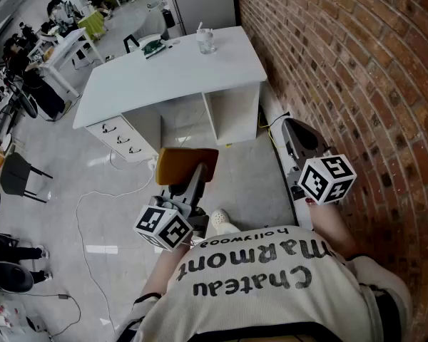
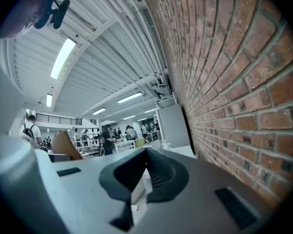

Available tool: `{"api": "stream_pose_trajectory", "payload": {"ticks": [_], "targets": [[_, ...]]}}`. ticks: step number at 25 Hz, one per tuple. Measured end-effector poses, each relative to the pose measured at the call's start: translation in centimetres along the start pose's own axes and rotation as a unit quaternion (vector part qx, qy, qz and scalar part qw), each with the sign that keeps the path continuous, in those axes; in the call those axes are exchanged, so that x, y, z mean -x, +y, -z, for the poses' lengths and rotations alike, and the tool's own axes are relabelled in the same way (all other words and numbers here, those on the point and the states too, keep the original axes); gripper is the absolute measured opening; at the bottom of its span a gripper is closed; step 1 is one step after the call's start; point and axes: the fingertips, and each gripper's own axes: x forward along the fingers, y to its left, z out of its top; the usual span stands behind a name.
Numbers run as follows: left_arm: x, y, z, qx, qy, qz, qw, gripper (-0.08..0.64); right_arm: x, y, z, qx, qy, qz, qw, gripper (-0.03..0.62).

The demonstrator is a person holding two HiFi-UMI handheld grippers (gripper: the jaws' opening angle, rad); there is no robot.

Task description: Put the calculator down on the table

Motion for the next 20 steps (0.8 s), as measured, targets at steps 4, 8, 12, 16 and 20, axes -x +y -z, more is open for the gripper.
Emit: {"api": "stream_pose_trajectory", "payload": {"ticks": [4,8,12,16,20], "targets": [[0.1,-0.8,1.3,0.014,0.01,-0.007,0.9998,0.084,0.9,-0.6,1.0,0.001,0.015,0.001,1.0,0.003],[-1.0,-0.3,2.0,0.025,0.016,-0.002,0.9995,0.084,0.6,-1.4,2.0,-0.002,0.029,0.005,1.0,0.003],[-3.7,1.1,1.4,0.022,0.012,0.013,0.9996,0.084,-1.1,-2.7,1.8,0.003,0.029,0.015,0.999,0.003],[-7.1,3.6,0.7,0.025,0.015,0.016,0.9994,0.086,-4.4,-4.5,1.7,-0.004,0.028,0.026,0.999,0.003],[-10.4,6.4,-0.6,0.022,0.02,0.036,0.9989,0.086,-8.9,-5.6,0.8,-0.023,0.018,0.031,0.999,0.003]]}}
